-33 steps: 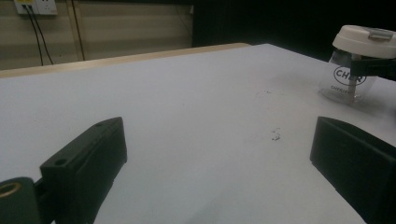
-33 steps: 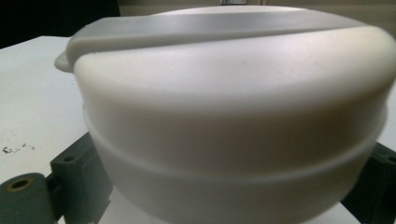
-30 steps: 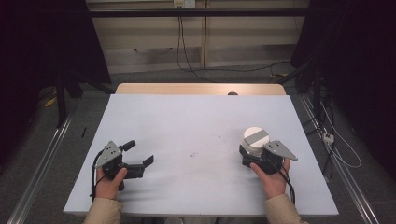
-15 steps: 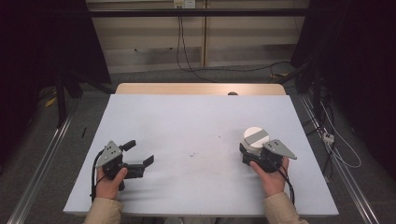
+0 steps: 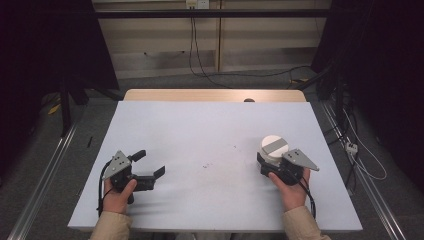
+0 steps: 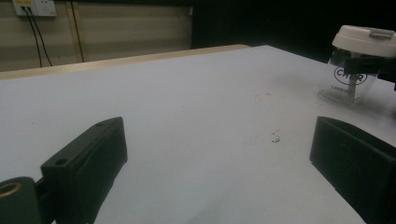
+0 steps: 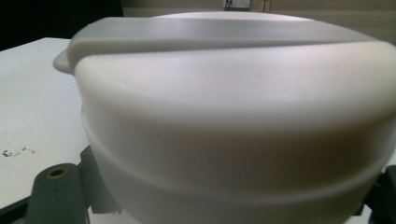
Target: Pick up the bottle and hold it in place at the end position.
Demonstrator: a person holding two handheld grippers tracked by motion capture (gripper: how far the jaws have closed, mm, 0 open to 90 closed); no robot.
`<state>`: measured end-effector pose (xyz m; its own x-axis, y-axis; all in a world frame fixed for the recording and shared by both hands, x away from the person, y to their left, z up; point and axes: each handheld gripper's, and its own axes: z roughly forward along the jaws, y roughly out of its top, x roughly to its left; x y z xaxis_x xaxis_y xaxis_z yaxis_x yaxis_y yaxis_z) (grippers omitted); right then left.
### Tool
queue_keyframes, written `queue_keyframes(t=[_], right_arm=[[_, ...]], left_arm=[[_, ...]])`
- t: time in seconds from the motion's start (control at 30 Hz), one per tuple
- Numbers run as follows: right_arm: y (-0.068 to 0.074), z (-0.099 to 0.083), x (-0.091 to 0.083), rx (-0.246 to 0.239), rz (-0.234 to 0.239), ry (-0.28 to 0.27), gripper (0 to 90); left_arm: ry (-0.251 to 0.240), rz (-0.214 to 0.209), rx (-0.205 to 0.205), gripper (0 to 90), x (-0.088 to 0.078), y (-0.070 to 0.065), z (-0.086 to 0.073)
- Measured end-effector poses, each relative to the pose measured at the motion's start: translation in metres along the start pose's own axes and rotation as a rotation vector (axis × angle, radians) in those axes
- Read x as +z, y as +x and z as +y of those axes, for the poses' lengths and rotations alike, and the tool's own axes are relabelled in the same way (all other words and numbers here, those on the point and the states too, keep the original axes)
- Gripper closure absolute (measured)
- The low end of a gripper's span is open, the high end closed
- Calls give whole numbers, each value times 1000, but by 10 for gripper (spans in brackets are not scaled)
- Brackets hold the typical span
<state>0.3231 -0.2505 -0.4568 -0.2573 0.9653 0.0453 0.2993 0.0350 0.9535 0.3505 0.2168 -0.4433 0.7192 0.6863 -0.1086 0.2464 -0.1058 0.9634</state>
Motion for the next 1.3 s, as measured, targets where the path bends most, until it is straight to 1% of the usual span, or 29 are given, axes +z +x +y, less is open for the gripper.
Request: queue_keyframes(t=[0.03,0.13,0.17,0.37,0.43,0.5,0.57,0.63,0.73,0.93,1.07,1.1,1.2,1.3], right_arm=[[1,1,0,0,8,-3,183],[2,3,-1,-25,11,-3,183],[3,4,-1,-18,18,-6,183],[4,9,0,-36,30,-12,183],[8,13,3,-33,48,-17,183],[9,14,4,-39,51,-16,183],[13,17,8,-45,67,-15,183],[16,18,11,-53,72,-15,183],[20,20,15,-47,92,-13,183],[26,23,23,-53,115,-13,183],[28,24,27,-53,118,-13,184],[28,24,27,-61,118,-15,184],[29,24,29,-55,123,-10,184],[30,25,31,-61,128,-10,184]], left_arm=[[0,0,0,38,0,0,0],[-2,-3,-1,37,0,0,0],[-3,-5,0,37,0,0,0],[-5,-1,2,38,-1,0,1],[-11,1,-1,37,-1,-1,1],[-10,0,-2,37,-1,-1,1],[-2,-3,5,37,-1,-1,1],[-5,-8,5,37,-1,-1,1],[-7,-10,3,37,-1,-2,1],[-10,-12,-2,37,-1,-2,1],[-9,-12,-6,37,-1,-2,1],[-9,-11,-8,38,-1,-2,1],[-11,-13,-13,37,-1,-2,1],[-12,-11,-6,37,-2,0,1]])
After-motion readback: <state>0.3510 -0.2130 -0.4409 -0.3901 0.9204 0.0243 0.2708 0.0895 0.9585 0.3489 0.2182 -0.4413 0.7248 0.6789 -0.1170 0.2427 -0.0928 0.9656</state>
